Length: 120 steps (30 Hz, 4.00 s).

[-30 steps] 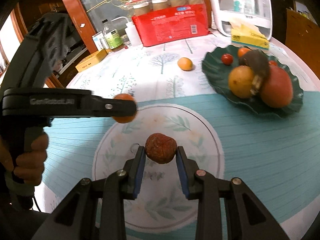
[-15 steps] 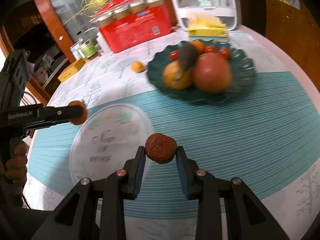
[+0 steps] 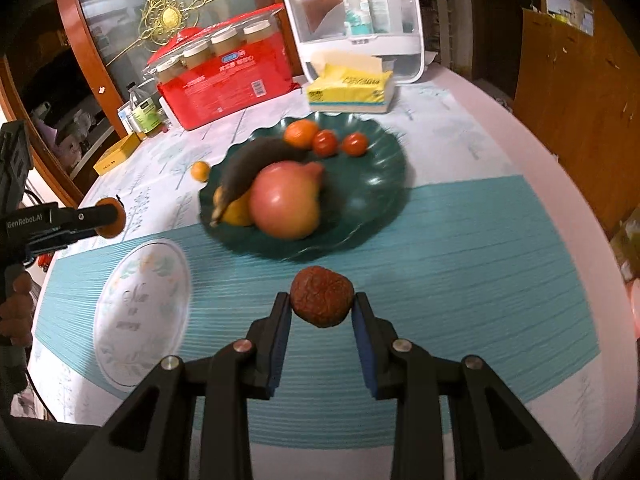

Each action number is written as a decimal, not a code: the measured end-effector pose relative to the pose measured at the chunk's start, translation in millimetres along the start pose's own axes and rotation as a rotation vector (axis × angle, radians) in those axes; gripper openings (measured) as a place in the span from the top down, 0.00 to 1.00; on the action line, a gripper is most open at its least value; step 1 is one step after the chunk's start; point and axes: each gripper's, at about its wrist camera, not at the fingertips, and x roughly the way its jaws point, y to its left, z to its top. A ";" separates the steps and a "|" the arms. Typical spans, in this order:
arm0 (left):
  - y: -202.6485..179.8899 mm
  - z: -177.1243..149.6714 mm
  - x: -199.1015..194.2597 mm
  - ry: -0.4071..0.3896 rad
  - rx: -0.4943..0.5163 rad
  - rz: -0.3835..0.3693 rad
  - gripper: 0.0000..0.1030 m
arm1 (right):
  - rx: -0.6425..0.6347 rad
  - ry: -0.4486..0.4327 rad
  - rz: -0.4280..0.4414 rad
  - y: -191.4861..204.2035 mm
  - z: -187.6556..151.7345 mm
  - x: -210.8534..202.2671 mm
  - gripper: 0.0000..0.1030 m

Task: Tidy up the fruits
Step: 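Lower the orange and brown fruit onto the green plate and open both grippers, then move the open right gripper toward the small orange on the cloth, then close the right gripper on the small orange and lift it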

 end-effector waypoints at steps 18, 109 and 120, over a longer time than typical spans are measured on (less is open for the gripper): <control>-47.3 53.2 36.7 -0.092 -0.019 0.037 0.64 | -0.144 -0.036 0.057 -43.6 72.6 24.8 0.70; 159.6 6.8 -78.3 0.024 -0.072 0.258 0.19 | -0.125 -0.019 0.088 211.2 81.5 116.2 0.45; 185.5 25.2 -53.2 0.056 -0.094 0.215 0.19 | -0.154 -0.035 -0.037 217.7 120.5 168.7 0.45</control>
